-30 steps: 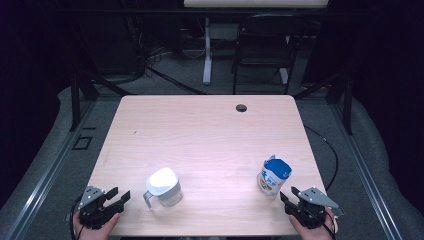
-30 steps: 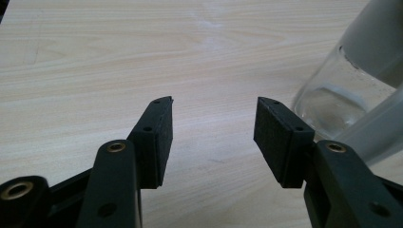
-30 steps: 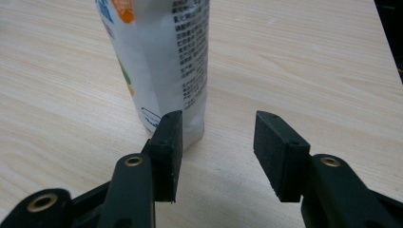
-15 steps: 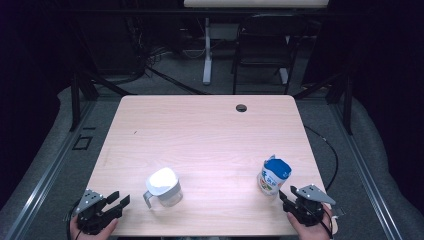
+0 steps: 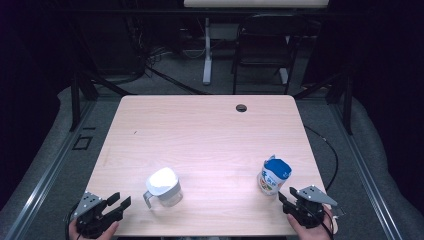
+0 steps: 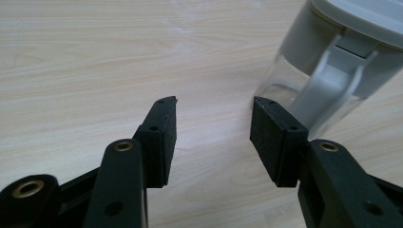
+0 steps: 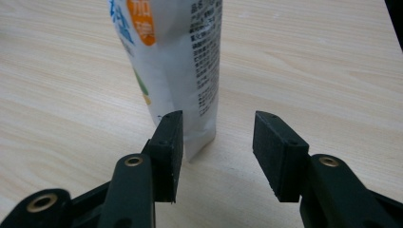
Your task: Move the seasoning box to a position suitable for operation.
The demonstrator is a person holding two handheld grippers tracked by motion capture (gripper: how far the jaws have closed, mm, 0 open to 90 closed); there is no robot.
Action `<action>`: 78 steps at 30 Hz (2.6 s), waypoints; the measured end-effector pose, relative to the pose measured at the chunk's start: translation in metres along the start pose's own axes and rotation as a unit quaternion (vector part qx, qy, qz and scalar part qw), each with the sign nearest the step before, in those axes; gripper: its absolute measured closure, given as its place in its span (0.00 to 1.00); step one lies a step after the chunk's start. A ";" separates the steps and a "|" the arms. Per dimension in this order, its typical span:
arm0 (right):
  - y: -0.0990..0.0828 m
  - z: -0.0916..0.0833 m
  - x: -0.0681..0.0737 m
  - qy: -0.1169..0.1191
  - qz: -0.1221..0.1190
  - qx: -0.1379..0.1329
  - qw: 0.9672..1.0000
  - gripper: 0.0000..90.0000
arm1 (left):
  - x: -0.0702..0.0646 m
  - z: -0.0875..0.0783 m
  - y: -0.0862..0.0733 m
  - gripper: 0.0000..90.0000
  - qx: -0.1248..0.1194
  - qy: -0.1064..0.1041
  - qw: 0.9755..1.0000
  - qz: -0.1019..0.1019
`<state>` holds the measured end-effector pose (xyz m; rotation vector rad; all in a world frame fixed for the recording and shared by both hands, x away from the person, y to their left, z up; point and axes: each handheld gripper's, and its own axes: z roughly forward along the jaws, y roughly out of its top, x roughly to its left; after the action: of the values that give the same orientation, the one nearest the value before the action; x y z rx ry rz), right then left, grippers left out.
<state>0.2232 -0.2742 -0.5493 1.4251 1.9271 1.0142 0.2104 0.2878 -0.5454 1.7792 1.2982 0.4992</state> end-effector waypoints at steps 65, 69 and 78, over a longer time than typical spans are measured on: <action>-0.004 -0.012 0.023 0.041 -0.032 0.006 0.999 0.58 | -0.040 0.034 0.012 0.70 0.017 -0.001 0.998 0.056; -0.004 -0.011 0.024 0.043 -0.036 0.006 0.998 0.58 | -0.040 0.036 0.013 0.73 0.015 0.003 0.998 0.061; -0.005 -0.008 0.027 0.045 -0.041 0.011 0.998 0.58 | -0.039 0.042 0.017 0.75 0.014 0.017 0.998 0.064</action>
<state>0.2058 -0.2509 -0.5479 1.3213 2.0503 1.0379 0.2357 0.2340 -0.5484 1.8923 1.2255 0.5879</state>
